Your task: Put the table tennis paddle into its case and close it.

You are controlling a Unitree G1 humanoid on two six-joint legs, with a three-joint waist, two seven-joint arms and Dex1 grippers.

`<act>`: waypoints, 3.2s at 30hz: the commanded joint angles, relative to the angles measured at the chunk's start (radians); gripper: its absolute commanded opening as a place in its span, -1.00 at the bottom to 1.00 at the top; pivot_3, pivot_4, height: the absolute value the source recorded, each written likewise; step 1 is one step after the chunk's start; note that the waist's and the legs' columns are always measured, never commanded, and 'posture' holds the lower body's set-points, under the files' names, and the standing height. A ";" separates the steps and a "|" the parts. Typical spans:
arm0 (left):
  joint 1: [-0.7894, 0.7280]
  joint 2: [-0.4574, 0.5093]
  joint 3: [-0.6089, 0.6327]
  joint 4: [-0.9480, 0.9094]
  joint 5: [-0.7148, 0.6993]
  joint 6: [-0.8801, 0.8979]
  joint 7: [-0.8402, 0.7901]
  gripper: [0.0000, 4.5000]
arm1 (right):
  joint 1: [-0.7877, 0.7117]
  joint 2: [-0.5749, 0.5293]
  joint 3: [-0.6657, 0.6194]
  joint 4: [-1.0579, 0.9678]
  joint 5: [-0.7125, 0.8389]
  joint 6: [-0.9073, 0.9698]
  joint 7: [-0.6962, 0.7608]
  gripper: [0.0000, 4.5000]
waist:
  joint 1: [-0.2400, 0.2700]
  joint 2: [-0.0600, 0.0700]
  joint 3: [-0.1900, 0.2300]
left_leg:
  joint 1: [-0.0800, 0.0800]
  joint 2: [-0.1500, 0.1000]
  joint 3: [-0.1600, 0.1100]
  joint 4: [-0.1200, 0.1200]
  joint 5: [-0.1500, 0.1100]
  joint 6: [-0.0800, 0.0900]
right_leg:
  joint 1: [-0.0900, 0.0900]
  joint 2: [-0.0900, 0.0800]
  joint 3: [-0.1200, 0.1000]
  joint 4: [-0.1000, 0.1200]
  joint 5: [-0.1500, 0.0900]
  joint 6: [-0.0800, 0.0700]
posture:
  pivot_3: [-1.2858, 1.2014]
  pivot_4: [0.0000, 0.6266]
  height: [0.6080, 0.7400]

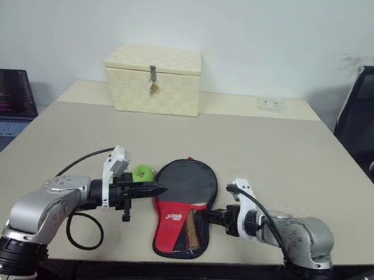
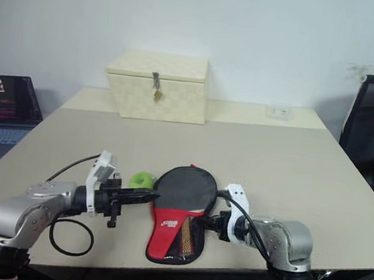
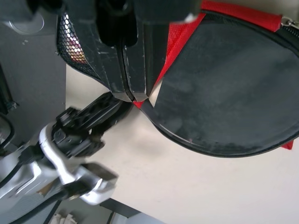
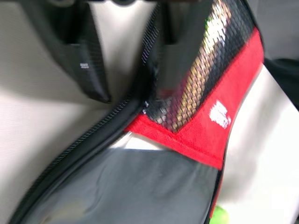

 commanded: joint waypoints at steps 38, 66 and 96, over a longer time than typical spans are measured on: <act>-0.315 -0.190 -0.058 0.623 0.371 -0.208 0.414 0.99 | -0.105 -0.103 0.381 0.166 -0.196 -0.739 0.237 1.00 | 0.030 -0.001 0.000 | -0.010 0.000 -0.001 0.012 0.000 0.000 | -0.010 -0.002 -0.005 0.009 0.004 0.000 | 0.03 -0.52 1.00; -0.619 -0.231 -0.125 1.161 0.572 -0.530 0.463 -0.99 | -0.140 0.027 0.426 0.526 -0.394 -0.818 0.193 1.00 | 0.050 -0.005 -0.006 | -0.007 -0.002 0.002 0.018 0.001 0.000 | -0.007 0.001 -0.007 0.018 0.004 0.000 | 0.03 -0.52 1.00; -1.099 -0.519 -0.415 1.516 1.116 -0.859 0.849 -0.99 | 0.079 -0.020 0.521 0.290 -0.424 -0.639 0.219 1.00 | 0.051 -0.006 -0.006 | -0.009 -0.009 0.003 0.017 0.001 0.000 | -0.008 0.001 -0.007 0.015 0.002 0.005 | 0.03 -0.52 1.00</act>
